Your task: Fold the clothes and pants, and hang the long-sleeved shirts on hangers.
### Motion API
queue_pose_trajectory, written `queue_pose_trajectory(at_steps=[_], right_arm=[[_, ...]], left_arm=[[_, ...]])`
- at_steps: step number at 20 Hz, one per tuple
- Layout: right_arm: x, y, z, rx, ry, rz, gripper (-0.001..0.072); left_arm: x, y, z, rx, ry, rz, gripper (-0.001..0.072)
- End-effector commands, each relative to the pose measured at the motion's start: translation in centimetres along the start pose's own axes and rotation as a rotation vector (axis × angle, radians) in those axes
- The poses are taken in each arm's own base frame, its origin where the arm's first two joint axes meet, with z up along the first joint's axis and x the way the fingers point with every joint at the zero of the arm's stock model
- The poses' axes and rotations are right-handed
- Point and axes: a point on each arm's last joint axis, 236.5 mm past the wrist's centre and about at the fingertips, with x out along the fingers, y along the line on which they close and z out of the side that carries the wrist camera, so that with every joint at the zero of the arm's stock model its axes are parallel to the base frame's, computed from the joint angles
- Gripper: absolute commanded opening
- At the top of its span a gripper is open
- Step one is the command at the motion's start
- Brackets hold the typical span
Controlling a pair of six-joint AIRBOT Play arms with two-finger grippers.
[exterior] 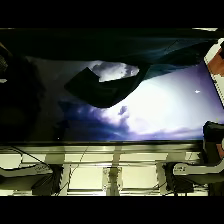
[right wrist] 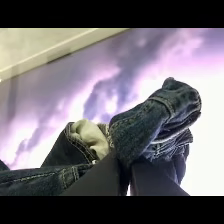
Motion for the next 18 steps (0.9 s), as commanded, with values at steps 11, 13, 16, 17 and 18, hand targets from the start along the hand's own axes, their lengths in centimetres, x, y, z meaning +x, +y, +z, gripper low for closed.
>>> queue_pose_trajectory(at_steps=[11,13,16,17,18], right_arm=[[0.7,-10.1,-18.7,0.084,0.538,-0.111,0.0029],[0.4,-11.3,-22.1,0.108,0.568,-0.143,0.0029],[-0.3,-12.7,-27.9,0.157,0.601,-0.173,0.0029],[-0.7,-13.2,-29.9,0.173,0.616,-0.184,0.0029],[-1.4,-13.9,-31.9,0.199,0.637,-0.207,0.0029]], left_arm=[[-7.5,17.8,-15.1,0.291,0.568,0.484,0.0035],[-9.2,20.5,-18.5,0.28,0.591,0.509,0.0035],[-12.3,24.5,-23.3,0.201,0.577,0.577,0.0036],[-13.5,25.8,-24.8,0.157,0.569,0.603,0.0036],[-14.6,26.7,-26.1,0.126,0.57,0.619,0.0036]])
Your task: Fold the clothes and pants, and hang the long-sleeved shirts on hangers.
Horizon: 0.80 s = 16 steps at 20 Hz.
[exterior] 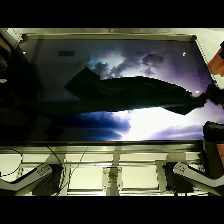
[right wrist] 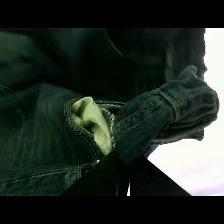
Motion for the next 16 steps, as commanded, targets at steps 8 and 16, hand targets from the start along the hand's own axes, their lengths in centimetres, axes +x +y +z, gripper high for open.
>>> queue_pose_trajectory(at_steps=[8,16], right_arm=[[3.1,-8.3,-12.0,0.251,0.136,-0.104,0.003],[4.3,-8.5,-14.8,0.265,0.202,-0.112,0.024]], left_arm=[[0.0,7.0,-11.5,-0.216,0.084,0.154,0.0036],[-0.1,7.8,-13.7,-0.278,0.153,0.198,0.0181]])
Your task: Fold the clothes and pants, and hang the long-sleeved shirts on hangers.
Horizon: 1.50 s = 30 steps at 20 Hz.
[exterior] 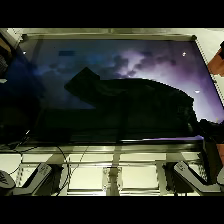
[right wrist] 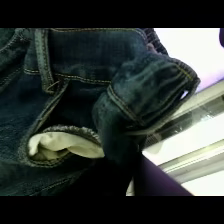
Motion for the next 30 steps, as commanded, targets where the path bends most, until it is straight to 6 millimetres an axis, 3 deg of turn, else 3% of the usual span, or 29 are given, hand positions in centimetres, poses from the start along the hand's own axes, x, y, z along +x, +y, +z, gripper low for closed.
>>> queue_pose_trajectory(at_steps=[1,2,6,7,8,9,10,12,14,16,18,20,22,24,28,30], right_arm=[[0.1,0.1,-1.1,0.005,0.038,0.008,0.0424],[-0.1,0.1,-1.3,0.004,0.049,0.006,0.053],[-2.1,0.0,-0.3,-0.004,0.036,-0.011,0.0564],[-3.0,0.2,0.8,0.005,0.0,-0.014,0.0564],[-4.1,0.6,2.0,0.005,-0.044,-0.006,0.0564],[-5.4,1.4,3.6,0.001,-0.103,0.018,0.0564],[-6.6,2.4,5.2,-0.003,-0.163,0.053,0.0564],[-8.7,4.9,7.9,-0.035,-0.272,0.117,0.0564],[-9.5,7.1,9.7,-0.088,-0.343,0.133,0.0563],[-8.9,9.4,10.7,-0.155,-0.37,0.138,0.0563],[-7.1,11.6,11.0,-0.23,-0.341,0.148,0.0563],[-4.8,13.2,10.9,-0.274,-0.29,0.156,0.0563],[-2.8,14.3,10.8,-0.299,-0.249,0.161,0.0562],[-1.5,14.8,11.0,-0.309,-0.233,0.162,0.0563],[-0.5,14.5,12.0,-0.306,-0.248,0.145,0.0562],[-0.4,14.4,12.1,-0.306,-0.248,0.142,0.0562]], left_arm=[[0.0,-1.4,-0.2,-0.008,0.001,-0.061,0.036],[0.0,-1.7,0.0,-0.013,-0.005,-0.073,0.0383],[-1.0,-2.8,2.0,-0.012,-0.07,-0.11,0.039],[-2.0,-4.5,3.6,0.001,-0.128,-0.168,0.0483],[-3.4,-7.0,5.5,0.029,-0.206,-0.259,0.0516],[-5.1,-10.2,7.4,0.093,-0.288,-0.366,0.0502],[-6.4,-13.2,8.7,0.161,-0.343,-0.439,0.0389],[-7.1,-19.1,10.4,0.306,-0.373,-0.48,0.0358],[-5.9,-26.1,11.6,0.457,-0.376,-0.488,0.0376],[-3.3,-33.2,13.2,0.54,-0.387,-0.484,0.0377],[1.0,-38.8,13.7,0.583,-0.3,-0.498,0.0424],[6.5,-42.5,13.5,0.612,-0.161,-0.504,0.0431],[10.3,-43.8,14.6,0.593,-0.09,-0.479,0.0444],[12.8,-42.6,16.5,0.551,-0.062,-0.385,0.0501],[15.4,-34.7,17.0,0.531,0.058,-0.136,0.0502],[16.1,-31.8,16.6,0.49,0.131,-0.098,0.0502]])
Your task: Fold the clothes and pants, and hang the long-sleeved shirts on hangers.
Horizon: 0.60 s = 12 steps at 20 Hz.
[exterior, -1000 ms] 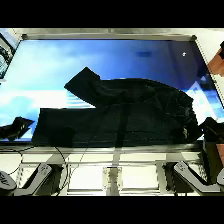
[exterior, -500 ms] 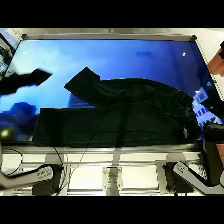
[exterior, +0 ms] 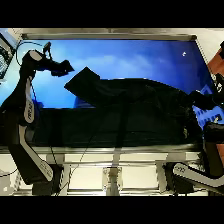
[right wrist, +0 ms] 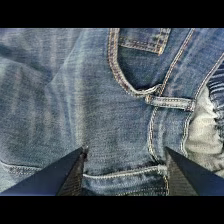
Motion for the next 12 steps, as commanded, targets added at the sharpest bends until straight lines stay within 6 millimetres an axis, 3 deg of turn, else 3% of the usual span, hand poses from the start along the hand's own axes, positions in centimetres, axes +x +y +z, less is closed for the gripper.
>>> queue_pose_trajectory(at_steps=[1,9,12], right_arm=[[0.7,-0.1,0.3,-0.005,-0.006,-0.007,0.0562],[0.6,0.2,-0.3,-0.001,0.022,0.007,0.0562],[0.6,0.4,-0.3,0.004,0.022,0.015,0.0562]], left_arm=[[0.7,4.7,-3.2,-0.075,0.145,0.096,0.0502],[3.1,6.5,-4.6,-0.077,0.191,0.109,0.0502],[2.9,7.4,-4.4,-0.059,0.182,0.151,0.0502]])
